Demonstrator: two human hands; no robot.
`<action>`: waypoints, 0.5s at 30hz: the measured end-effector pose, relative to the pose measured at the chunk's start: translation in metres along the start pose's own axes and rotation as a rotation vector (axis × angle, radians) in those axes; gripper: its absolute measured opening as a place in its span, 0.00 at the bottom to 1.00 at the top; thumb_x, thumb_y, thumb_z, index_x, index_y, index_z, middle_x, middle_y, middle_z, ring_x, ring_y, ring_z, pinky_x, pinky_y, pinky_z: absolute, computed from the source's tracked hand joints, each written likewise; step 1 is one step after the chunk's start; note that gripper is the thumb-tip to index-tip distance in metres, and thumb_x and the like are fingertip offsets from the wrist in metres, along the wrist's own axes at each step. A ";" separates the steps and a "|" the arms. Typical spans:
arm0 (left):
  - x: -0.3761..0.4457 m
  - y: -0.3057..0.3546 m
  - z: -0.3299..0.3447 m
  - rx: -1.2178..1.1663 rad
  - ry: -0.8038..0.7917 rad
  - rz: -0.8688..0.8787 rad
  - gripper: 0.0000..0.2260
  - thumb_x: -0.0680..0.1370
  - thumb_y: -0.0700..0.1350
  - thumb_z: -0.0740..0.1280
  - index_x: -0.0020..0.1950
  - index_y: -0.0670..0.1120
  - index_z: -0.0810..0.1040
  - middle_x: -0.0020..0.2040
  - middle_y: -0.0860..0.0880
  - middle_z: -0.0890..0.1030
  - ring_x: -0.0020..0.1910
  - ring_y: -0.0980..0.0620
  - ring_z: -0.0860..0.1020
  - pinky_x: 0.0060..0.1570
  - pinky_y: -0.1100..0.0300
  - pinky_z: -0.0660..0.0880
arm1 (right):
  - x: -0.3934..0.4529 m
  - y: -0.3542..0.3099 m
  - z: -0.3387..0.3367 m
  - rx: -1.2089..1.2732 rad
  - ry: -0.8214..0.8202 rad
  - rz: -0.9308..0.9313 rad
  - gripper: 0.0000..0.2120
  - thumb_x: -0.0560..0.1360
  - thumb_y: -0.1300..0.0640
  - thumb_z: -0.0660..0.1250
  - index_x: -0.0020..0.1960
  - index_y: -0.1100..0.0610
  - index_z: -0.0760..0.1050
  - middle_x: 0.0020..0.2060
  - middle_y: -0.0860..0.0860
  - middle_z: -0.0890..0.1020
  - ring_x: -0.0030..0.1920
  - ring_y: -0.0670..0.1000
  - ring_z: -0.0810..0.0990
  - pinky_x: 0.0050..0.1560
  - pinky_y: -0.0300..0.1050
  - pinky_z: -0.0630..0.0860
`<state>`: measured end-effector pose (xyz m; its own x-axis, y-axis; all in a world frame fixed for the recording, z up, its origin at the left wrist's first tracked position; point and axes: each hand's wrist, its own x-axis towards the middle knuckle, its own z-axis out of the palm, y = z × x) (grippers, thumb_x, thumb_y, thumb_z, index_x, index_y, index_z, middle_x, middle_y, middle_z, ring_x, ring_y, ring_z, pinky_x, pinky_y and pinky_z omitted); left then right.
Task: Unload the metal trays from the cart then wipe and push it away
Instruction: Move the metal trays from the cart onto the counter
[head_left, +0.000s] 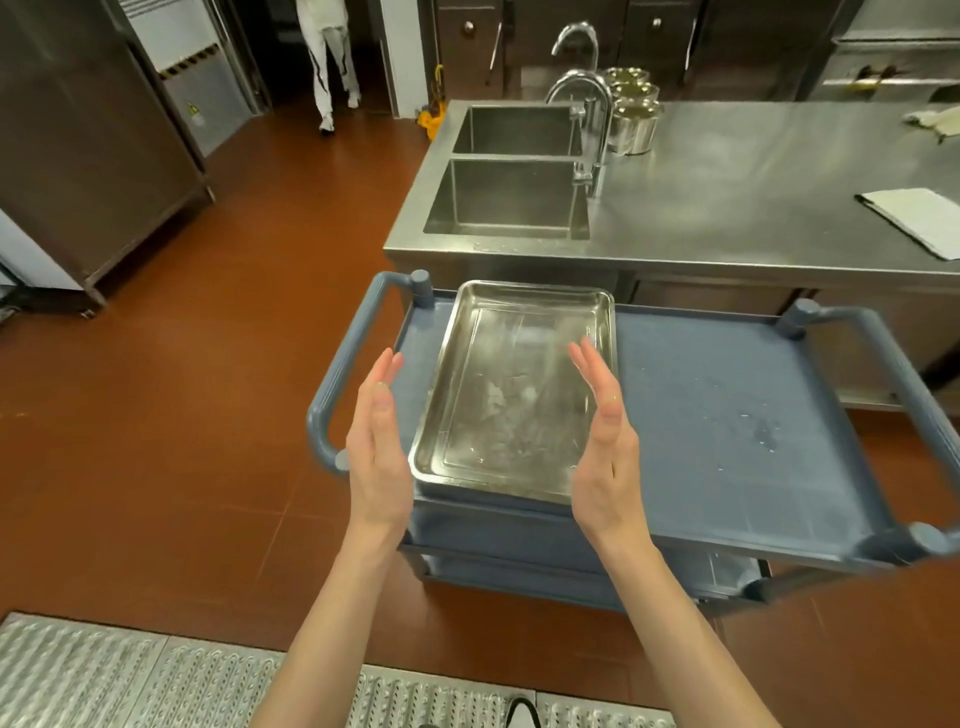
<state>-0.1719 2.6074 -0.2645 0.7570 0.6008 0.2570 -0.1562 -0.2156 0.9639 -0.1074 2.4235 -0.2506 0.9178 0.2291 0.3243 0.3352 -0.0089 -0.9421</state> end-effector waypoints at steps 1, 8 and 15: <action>0.004 -0.004 0.005 0.002 -0.003 -0.012 0.25 0.87 0.57 0.48 0.82 0.50 0.66 0.78 0.58 0.73 0.78 0.64 0.68 0.74 0.72 0.62 | 0.004 0.005 -0.003 -0.006 0.006 0.012 0.40 0.81 0.28 0.43 0.82 0.51 0.62 0.79 0.43 0.69 0.80 0.41 0.62 0.80 0.36 0.57; 0.030 -0.036 0.029 0.044 -0.060 -0.076 0.24 0.87 0.57 0.49 0.81 0.51 0.67 0.79 0.55 0.72 0.79 0.61 0.67 0.76 0.69 0.62 | 0.023 0.041 -0.013 -0.038 0.062 0.112 0.41 0.80 0.26 0.43 0.82 0.50 0.62 0.79 0.42 0.69 0.80 0.39 0.63 0.79 0.35 0.57; 0.052 -0.081 0.039 0.079 -0.115 -0.146 0.26 0.87 0.58 0.51 0.81 0.48 0.69 0.78 0.55 0.73 0.78 0.64 0.67 0.72 0.76 0.62 | 0.032 0.083 -0.012 -0.111 0.117 0.263 0.36 0.82 0.29 0.43 0.82 0.46 0.63 0.79 0.37 0.67 0.78 0.34 0.61 0.76 0.29 0.56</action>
<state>-0.0952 2.6254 -0.3318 0.8361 0.5393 0.1006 0.0078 -0.1949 0.9808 -0.0479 2.4181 -0.3170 0.9922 0.0916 0.0840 0.0980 -0.1611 -0.9821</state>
